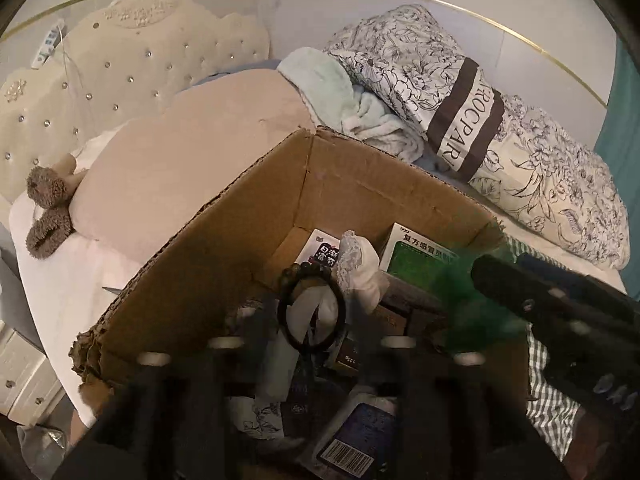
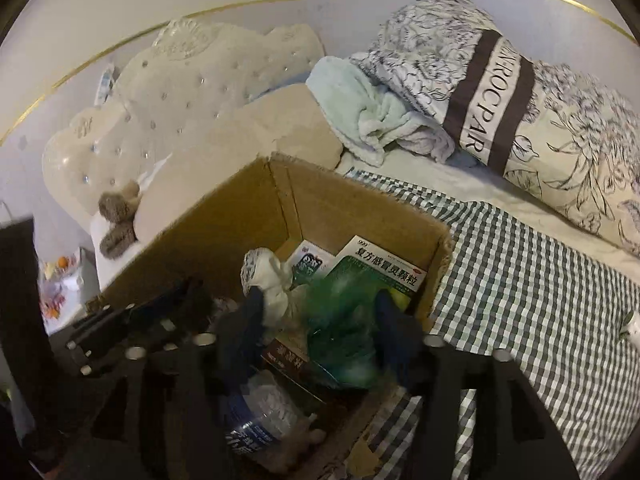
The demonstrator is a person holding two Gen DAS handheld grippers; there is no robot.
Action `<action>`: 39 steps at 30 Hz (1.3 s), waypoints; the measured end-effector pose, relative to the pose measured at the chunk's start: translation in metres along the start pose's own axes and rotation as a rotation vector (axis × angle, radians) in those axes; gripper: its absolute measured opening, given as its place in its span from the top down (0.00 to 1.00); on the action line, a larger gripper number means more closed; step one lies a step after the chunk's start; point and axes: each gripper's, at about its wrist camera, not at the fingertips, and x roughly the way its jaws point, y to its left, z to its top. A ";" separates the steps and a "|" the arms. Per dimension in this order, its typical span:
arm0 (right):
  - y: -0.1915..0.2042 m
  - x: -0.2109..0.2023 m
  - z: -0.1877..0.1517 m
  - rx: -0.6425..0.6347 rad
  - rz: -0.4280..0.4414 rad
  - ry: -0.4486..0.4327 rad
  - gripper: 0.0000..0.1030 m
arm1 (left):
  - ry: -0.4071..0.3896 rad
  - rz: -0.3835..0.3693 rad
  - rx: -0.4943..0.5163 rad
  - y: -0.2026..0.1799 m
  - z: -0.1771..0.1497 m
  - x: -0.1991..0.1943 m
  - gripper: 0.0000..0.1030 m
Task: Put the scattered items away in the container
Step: 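Carry the green packet in the right tool while the left tool carries the ring to the box, then open the right tool over the box while the left tool releases the black ring, then withdraw both open tools from the box toward the white plastic cylinder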
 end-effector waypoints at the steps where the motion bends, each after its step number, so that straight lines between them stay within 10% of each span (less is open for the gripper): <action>1: -0.003 -0.004 0.000 0.018 0.005 -0.015 0.32 | -0.026 0.012 0.000 -0.001 0.000 -0.005 0.21; 4: -0.011 -0.016 0.003 0.054 0.016 -0.046 0.32 | -0.107 0.056 0.019 -0.008 0.001 -0.021 0.05; 39: -0.143 -0.218 -0.088 0.140 -0.248 -0.236 0.24 | -0.104 -0.104 0.128 -0.169 -0.037 -0.117 0.00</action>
